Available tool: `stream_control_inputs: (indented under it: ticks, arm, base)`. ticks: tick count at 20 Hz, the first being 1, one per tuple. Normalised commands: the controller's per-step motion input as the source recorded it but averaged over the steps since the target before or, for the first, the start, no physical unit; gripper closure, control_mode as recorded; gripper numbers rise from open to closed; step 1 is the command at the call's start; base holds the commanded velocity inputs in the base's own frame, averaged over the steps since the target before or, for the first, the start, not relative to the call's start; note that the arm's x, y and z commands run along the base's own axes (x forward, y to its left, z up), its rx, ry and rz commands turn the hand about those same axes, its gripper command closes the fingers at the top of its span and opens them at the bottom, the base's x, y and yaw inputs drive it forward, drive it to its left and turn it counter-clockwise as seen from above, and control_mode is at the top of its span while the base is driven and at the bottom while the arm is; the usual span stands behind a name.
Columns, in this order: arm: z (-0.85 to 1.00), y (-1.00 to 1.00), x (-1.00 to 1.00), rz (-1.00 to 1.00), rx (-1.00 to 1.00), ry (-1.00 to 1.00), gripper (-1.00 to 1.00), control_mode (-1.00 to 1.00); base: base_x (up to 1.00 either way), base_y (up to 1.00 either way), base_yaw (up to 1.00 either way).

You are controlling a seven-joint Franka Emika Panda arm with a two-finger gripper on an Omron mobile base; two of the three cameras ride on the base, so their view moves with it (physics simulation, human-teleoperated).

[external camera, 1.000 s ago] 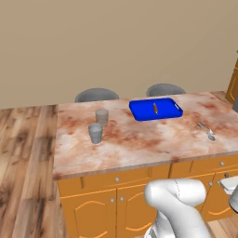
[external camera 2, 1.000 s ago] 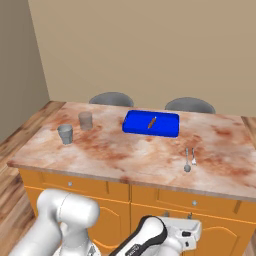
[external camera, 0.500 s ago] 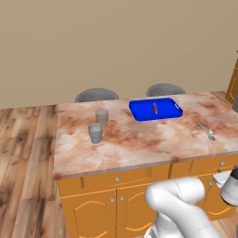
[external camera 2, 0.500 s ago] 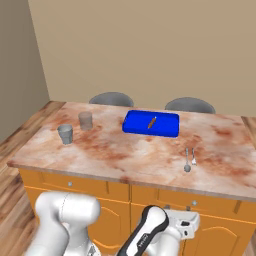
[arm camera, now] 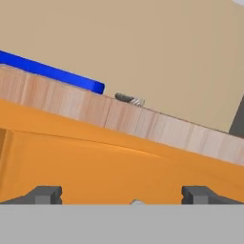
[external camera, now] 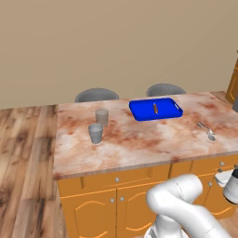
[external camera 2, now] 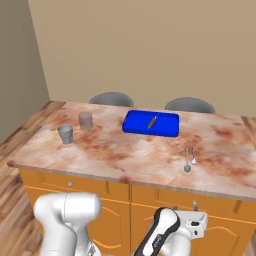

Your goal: Take the tongs from the drawer on the right and place them on the dining counter next to the tray containing the kebab skewer.

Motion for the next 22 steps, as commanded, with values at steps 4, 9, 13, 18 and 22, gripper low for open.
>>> stream_control_inputs:
  ticks: [4, 9, 13, 18, 22]
  arm:
    - [-0.19, -0.11, 0.25, 0.00, 0.00, 0.00, -1.00, -1.00]
    - [-0.11, 0.00, 0.24, 0.00, 0.00, 0.00, -1.00, -1.00]
    - [-0.17, -0.06, 0.22, 0.00, 0.00, 0.00, -1.00, -1.00]
    - [-0.17, -0.28, 0.15, 0.00, 0.00, 0.00, -1.00, -1.00]
    - [-0.12, -0.19, 0.13, 0.00, 0.00, 0.00, -1.00, -1.00]
  base:
    - [0.00, 0.00, 0.00]
    - [0.00, 0.00, 0.00]
    - [0.00, 0.00, 0.00]
    - [0.00, 0.00, 0.00]
    - [0.00, 0.00, 0.00]
